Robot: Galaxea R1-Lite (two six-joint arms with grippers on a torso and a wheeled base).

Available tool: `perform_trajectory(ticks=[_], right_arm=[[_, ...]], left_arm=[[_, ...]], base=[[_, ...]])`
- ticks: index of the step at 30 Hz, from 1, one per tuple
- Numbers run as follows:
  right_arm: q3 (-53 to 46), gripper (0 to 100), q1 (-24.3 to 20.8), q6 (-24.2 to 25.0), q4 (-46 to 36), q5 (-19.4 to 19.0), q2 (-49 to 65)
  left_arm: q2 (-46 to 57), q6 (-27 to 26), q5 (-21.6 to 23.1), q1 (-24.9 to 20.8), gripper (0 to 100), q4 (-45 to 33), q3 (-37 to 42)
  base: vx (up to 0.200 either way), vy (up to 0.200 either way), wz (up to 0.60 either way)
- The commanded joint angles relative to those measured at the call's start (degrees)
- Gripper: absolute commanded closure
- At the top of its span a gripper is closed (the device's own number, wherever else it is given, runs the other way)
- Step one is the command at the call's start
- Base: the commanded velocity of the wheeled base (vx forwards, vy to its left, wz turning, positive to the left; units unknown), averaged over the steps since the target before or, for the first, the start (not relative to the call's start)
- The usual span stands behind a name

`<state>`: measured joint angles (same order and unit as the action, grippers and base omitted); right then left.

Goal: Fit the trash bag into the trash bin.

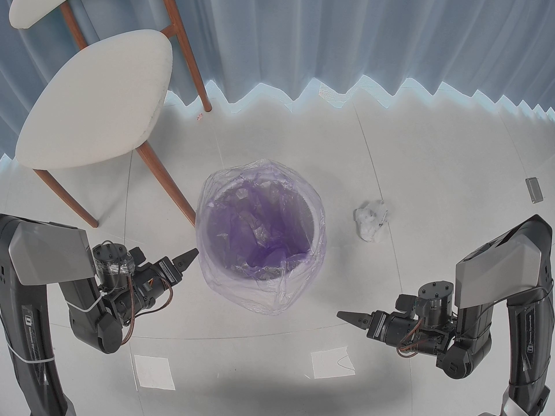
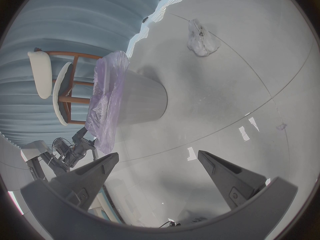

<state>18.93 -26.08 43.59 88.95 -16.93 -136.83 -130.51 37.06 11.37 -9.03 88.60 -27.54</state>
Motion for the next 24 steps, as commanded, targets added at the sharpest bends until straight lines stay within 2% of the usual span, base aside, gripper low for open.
perform_trajectory(ticks=[1,7,12,24], right_arm=[[0.0,0,0.0,0.0,1.0,0.1,-0.1],[-0.1,0,0.0,0.0,1.0,0.1,0.0],[0.0,0,0.0,0.0,1.0,0.0,-0.1],[-0.1,0,-0.1,0.0,1.0,0.1,-0.1]], left_arm=[[-2.9,0.0,0.1,0.0,0,0.0,-1.9],[-6.9,0.1,0.2,0.0,0,0.0,-5.1],[-7.3,0.4,2.3,0.0,0,0.0,-5.5],[-13.5,0.3,1.6,0.9,0,-0.1,-10.7]], base=[[0.0,0.0,0.0],[0.0,0.0,0.0],[0.0,0.0,0.0],[0.0,0.0,0.0]])
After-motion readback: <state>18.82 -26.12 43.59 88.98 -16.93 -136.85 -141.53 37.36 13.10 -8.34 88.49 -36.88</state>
